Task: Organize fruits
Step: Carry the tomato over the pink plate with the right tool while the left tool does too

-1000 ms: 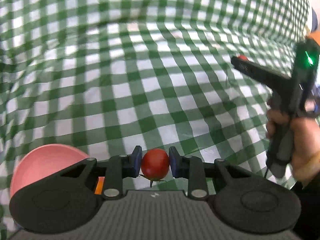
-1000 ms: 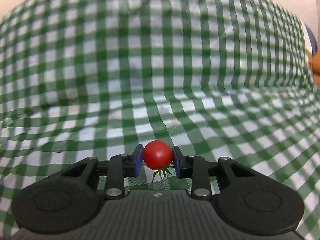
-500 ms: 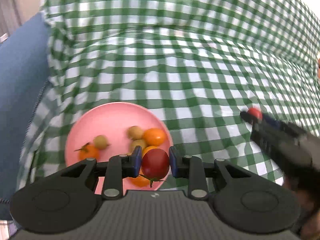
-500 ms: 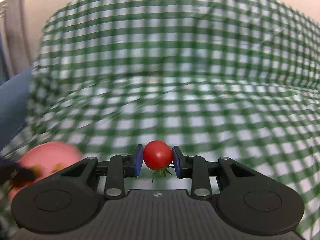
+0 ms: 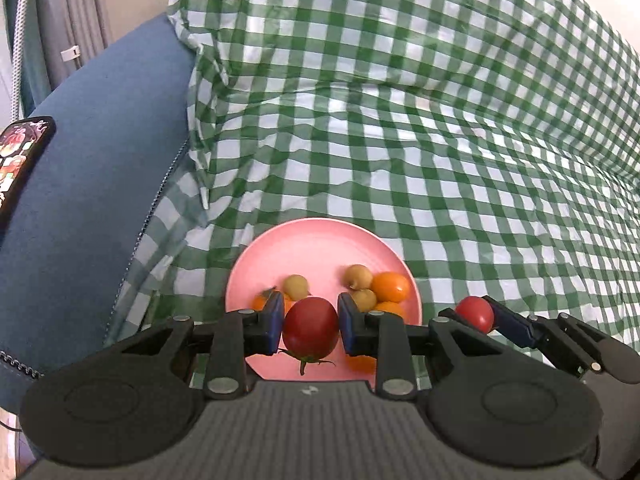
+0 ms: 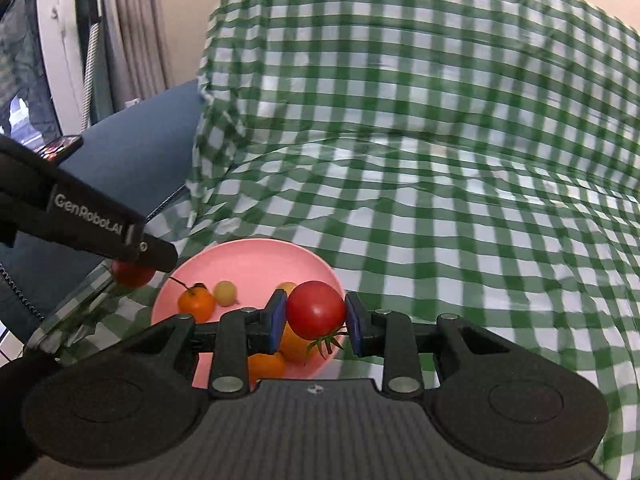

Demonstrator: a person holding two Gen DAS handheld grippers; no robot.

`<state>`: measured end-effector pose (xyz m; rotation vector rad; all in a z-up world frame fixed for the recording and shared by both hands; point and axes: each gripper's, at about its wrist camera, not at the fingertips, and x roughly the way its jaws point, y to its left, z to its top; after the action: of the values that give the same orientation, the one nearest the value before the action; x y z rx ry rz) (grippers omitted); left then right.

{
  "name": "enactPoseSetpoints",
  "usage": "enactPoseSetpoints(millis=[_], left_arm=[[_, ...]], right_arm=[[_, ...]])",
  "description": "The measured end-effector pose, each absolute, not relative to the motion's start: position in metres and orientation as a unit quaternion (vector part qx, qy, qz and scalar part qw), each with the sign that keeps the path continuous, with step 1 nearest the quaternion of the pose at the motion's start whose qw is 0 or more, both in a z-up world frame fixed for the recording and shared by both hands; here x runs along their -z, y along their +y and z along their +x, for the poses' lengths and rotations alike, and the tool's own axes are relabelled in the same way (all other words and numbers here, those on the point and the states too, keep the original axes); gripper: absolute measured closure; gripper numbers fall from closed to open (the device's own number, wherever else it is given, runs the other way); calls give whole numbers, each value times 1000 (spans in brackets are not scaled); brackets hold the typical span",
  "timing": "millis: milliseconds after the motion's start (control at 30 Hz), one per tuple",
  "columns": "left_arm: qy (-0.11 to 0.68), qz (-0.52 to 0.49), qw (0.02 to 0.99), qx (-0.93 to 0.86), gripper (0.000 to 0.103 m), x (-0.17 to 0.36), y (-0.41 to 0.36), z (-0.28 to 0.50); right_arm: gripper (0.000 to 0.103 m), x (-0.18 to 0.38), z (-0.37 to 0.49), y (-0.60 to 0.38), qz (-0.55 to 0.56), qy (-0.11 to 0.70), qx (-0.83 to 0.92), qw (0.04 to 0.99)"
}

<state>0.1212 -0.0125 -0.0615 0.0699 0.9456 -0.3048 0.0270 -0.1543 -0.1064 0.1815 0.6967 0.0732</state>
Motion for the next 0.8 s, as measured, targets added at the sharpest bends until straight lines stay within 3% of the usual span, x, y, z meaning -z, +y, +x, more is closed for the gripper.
enactPoseSetpoints(millis=[800], left_arm=[[482, 15, 864, 145, 71, 97, -6, 169]], right_arm=[[71, 132, 69, -136, 76, 377, -56, 921]])
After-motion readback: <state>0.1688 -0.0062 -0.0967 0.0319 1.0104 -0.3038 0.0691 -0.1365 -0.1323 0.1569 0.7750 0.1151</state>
